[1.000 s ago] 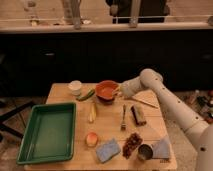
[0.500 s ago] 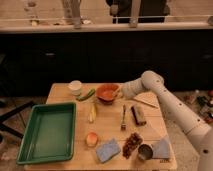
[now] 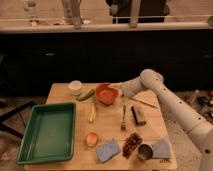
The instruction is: Stack bowls into tray
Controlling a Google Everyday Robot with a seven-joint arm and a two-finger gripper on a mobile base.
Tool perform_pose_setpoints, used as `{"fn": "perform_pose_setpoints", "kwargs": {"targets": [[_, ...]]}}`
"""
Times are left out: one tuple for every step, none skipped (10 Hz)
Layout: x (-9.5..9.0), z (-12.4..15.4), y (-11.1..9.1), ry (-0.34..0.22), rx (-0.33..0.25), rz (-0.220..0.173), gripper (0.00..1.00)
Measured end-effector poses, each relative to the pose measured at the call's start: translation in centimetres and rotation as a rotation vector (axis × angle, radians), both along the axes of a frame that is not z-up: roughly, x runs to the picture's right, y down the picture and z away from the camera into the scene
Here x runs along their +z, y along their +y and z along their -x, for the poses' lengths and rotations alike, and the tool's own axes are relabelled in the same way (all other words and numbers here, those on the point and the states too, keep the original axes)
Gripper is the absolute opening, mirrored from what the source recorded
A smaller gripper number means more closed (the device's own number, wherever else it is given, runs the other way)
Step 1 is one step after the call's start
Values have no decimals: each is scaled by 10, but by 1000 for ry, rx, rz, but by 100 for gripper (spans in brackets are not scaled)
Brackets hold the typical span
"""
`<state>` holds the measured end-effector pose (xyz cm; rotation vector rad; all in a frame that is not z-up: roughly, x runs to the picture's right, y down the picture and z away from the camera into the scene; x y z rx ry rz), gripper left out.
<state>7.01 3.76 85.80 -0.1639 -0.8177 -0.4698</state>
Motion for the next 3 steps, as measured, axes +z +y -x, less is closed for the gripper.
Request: {"fn": "perform_pose_setpoints", "kwargs": {"targets": [[-1, 1, 0, -4, -12, 1, 80], [-2, 4, -1, -11, -26, 3, 80], [-3, 5, 0, -17, -40, 6, 80]]}}
